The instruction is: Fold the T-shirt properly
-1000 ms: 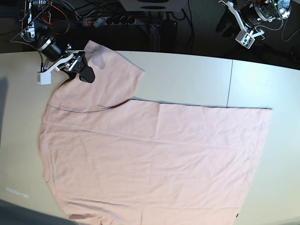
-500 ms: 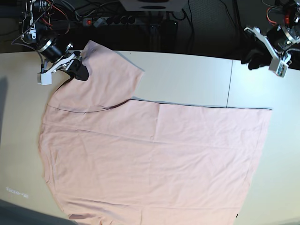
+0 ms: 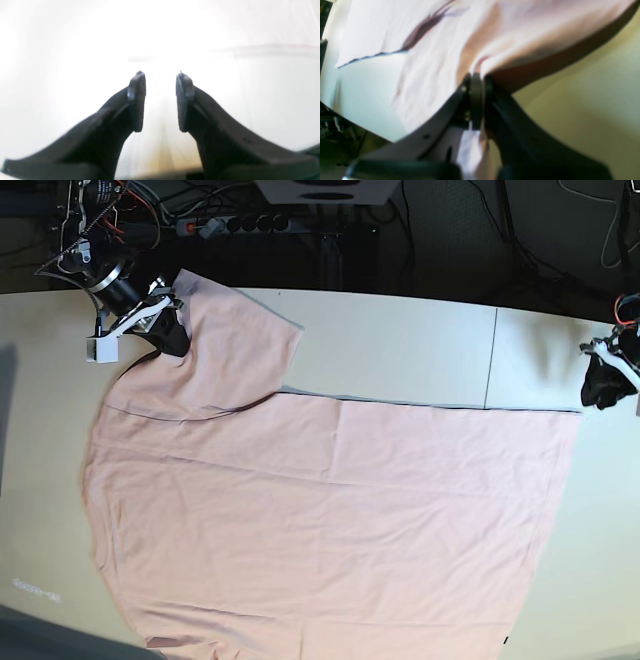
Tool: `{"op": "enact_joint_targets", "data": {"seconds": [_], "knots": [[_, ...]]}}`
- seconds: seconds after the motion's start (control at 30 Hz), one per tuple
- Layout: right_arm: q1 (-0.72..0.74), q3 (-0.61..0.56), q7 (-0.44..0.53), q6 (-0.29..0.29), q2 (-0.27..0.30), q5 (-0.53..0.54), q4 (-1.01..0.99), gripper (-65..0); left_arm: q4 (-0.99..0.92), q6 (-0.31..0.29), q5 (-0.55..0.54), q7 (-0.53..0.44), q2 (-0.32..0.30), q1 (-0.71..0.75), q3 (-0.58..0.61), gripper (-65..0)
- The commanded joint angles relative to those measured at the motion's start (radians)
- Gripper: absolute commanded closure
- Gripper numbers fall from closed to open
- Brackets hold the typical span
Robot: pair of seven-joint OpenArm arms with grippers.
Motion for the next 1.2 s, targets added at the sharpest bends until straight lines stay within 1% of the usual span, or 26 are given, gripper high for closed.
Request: {"op": "enact_joint_targets", "data": {"seconds": [0.0, 0.07, 0.2, 0.3, 0.37, 0.47, 0.73, 0.83, 0.93, 1.13, 1.17], "knots": [[-0.001, 0.004, 0.000, 0.012, 0.008, -0.011, 0.011, 0.0, -0.023, -0.003, -0.010, -0.018, -0.032, -0.029, -0.002, -23.0], [-0.001, 0.004, 0.000, 0.012, 0.008, -0.011, 0.011, 0.0, -0.093, -0.003, -0.010, -0.016, -0.051, -0.082, 0.019, -23.1], [0.002, 0.004, 0.000, 0.012, 0.008, -0.011, 0.011, 0.0, -0.235, -0.003, -0.010, 0.020, -0.081, -0.210, 0.095, -23.1], [0.008, 0.004, 0.000, 0.012, 0.008, -0.028, 0.011, 0.0, -0.324, -0.003, -0.011, 0.034, -0.093, -0.299, 0.157, -23.1], [0.011, 0.004, 0.000, 0.012, 0.006, -0.072, 0.011, 0.0, -0.364, -0.004, -0.014, 0.043, -0.094, -0.340, 0.184, -23.6], [0.011, 0.004, 0.000, 0.012, 0.006, -0.078, 0.011, 0.0, -0.393, -0.004, -0.030, 0.079, -0.095, -0.391, 0.212, -24.1], [0.016, 0.004, 0.000, 0.011, 0.006, -0.078, 0.011, 0.0, -0.395, -0.005, -0.051, 0.121, -0.095, -0.452, 0.256, -24.2], [0.016, 0.004, 0.000, 0.012, 0.006, -0.074, 0.011, 0.0, -0.396, -0.005, -0.039, 0.127, -0.095, -0.452, 0.278, -25.7], [0.016, 0.004, 0.000, 0.012, 0.006, -0.075, 0.011, 0.0, -0.402, -0.005, -0.014, 0.127, -0.092, -0.455, 0.295, -25.8], [0.016, 0.004, 0.000, 0.012, 0.006, -0.075, 0.011, 0.0, -0.467, -0.006, -0.039, 0.142, -0.092, -0.495, 0.296, -25.9], [0.016, 0.004, 0.000, 0.012, 0.006, -0.075, 0.011, 0.0, -0.476, -0.013, -0.050, 0.148, -0.090, -0.499, 0.296, -25.9]]}}
